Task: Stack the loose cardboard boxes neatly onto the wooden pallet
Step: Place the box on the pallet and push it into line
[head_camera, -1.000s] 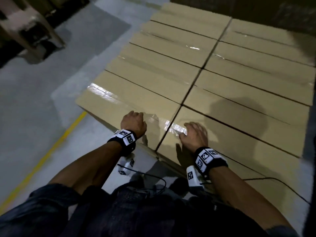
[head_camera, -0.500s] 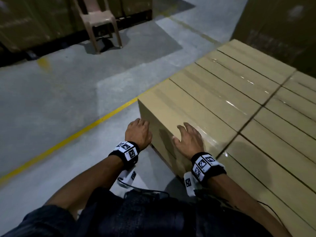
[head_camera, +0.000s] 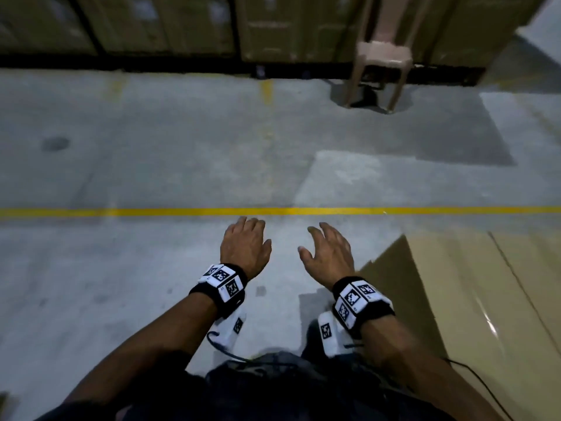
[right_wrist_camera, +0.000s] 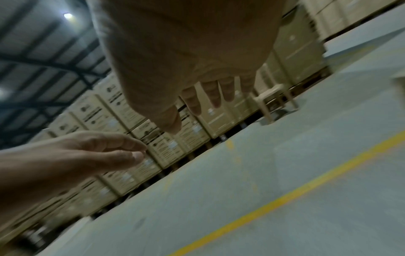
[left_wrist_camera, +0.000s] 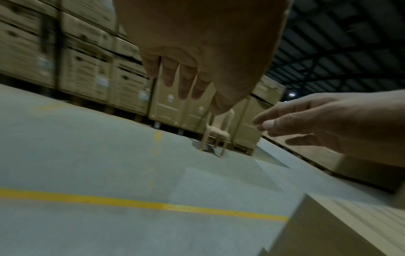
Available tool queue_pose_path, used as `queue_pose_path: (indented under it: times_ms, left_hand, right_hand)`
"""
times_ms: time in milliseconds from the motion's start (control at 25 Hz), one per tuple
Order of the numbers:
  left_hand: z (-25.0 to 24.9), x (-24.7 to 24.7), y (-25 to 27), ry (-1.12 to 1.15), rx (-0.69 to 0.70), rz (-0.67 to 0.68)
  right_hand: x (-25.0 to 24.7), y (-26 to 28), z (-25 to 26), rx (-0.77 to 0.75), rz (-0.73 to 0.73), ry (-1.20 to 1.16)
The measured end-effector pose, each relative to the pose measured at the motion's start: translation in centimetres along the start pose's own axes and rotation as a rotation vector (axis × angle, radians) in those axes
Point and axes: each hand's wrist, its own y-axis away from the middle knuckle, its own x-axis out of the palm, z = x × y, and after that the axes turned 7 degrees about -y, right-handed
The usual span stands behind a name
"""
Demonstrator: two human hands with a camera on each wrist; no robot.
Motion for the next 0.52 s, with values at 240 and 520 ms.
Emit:
queue_pose_path:
  times_ms: [240, 520]
  left_hand:
    - [9.6, -0.5, -1.6, 0.023, -0.517, -0.005]
    - [15.3, -3.9, -1.3, 0.070, -1.040, -0.094]
  right_hand:
    - [3.8, -13.2, 9.7, -0.410, 0.209, 0.096]
    - [5.7, -21.8, 20.5, -0.862, 0.428, 0.179]
